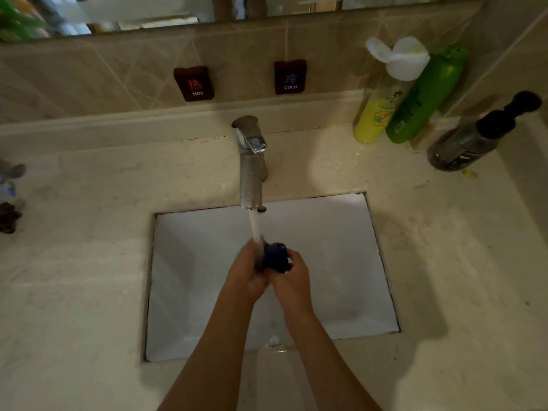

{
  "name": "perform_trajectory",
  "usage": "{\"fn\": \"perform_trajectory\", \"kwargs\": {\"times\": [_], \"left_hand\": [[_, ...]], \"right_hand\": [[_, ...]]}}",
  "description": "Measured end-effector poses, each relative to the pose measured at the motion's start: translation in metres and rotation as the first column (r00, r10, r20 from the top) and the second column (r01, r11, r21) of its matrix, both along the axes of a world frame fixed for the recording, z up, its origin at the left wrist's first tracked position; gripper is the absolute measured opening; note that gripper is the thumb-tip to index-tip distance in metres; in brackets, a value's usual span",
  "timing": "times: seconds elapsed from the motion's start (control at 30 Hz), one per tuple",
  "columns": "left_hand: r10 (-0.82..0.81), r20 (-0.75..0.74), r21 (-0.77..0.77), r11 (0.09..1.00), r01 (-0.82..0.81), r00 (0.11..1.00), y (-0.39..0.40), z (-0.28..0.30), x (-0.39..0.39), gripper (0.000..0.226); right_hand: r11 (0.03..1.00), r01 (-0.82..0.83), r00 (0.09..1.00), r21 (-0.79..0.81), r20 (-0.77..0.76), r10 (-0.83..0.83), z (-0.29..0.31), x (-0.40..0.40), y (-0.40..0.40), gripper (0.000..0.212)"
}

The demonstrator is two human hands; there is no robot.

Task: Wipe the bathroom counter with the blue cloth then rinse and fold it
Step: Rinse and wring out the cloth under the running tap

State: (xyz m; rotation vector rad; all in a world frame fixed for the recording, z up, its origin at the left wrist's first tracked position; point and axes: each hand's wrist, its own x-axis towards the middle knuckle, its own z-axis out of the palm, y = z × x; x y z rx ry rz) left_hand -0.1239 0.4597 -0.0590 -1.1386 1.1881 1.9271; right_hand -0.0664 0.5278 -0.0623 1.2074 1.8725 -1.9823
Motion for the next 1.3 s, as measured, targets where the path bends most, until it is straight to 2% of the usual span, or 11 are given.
{"fn": "perform_trajectory", "kwargs": {"times": [0.07, 0.13, 0.2, 0.3, 0.4, 0.57, 0.67, 0.8, 0.93, 1.1, 1.3], "left_hand": [[0.015, -0.095, 0.0, 1.0, -0.016, 0.995, -0.009, -0.003, 0.003, 0.029], [-0.082, -0.184, -0.197, 0.979, 0.045, 0.979, -0.016, -0.005, 0.005, 0.031], [-0.08, -0.154, -0.366, 0.931, 0.019, 0.985, -0.024, -0.009, 0.009, 0.023], [-0.021, -0.114, -0.408, 0.913, -0.027, 0.993, -0.03, -0.01, 0.015, 0.018], [-0.036, -0.073, -0.482, 0.876, -0.004, 0.997, -0.031, -0.006, 0.023, 0.03], [-0.006, -0.183, -0.585, 0.804, -0.104, 0.983, -0.032, -0.003, 0.036, 0.034], [-0.093, -0.243, -0.592, 0.803, -0.072, 0.965, -0.029, 0.008, 0.039, 0.027], [-0.149, -0.286, -0.559, 0.828, -0.039, 0.947, -0.022, 0.018, 0.039, 0.019], [-0.208, -0.258, -0.528, 0.848, 0.043, 0.943, -0.021, 0.023, 0.035, 0.01], [-0.067, -0.177, -0.451, 0.892, -0.02, 0.982, -0.028, 0.024, 0.026, 0.018], [-0.084, -0.031, -0.365, 0.929, 0.067, 0.996, -0.031, 0.023, 0.025, 0.017]], "right_hand": [[0.994, 0.041, 0.998, -0.099, 0.058, -0.036, -0.003, -0.007, 0.004, 0.021], [0.972, 0.091, 0.995, -0.216, 0.052, -0.081, -0.002, -0.011, 0.003, 0.01], [0.935, 0.153, 0.988, -0.319, 0.055, -0.143, -0.001, -0.014, 0.001, 0.006], [0.84, 0.283, 0.958, -0.462, 0.084, -0.276, -0.001, -0.023, -0.003, 0.016], [0.809, 0.343, 0.938, -0.476, 0.122, -0.326, -0.003, -0.026, -0.009, 0.017], [0.817, 0.305, 0.95, -0.49, 0.092, -0.299, -0.009, -0.02, -0.02, 0.029], [0.842, 0.268, 0.963, -0.468, 0.107, -0.247, -0.005, -0.02, -0.019, 0.025], [0.77, 0.174, 0.985, -0.614, 0.125, -0.123, 0.009, -0.023, -0.01, 0.033], [0.948, -0.054, 0.998, -0.315, -0.004, 0.055, 0.007, -0.03, -0.002, 0.033], [0.962, 0.055, 0.996, -0.266, 0.088, -0.032, 0.005, -0.043, 0.009, 0.02], [0.868, 0.133, 0.991, -0.479, 0.051, -0.124, 0.003, -0.034, 0.009, 0.032]]}}
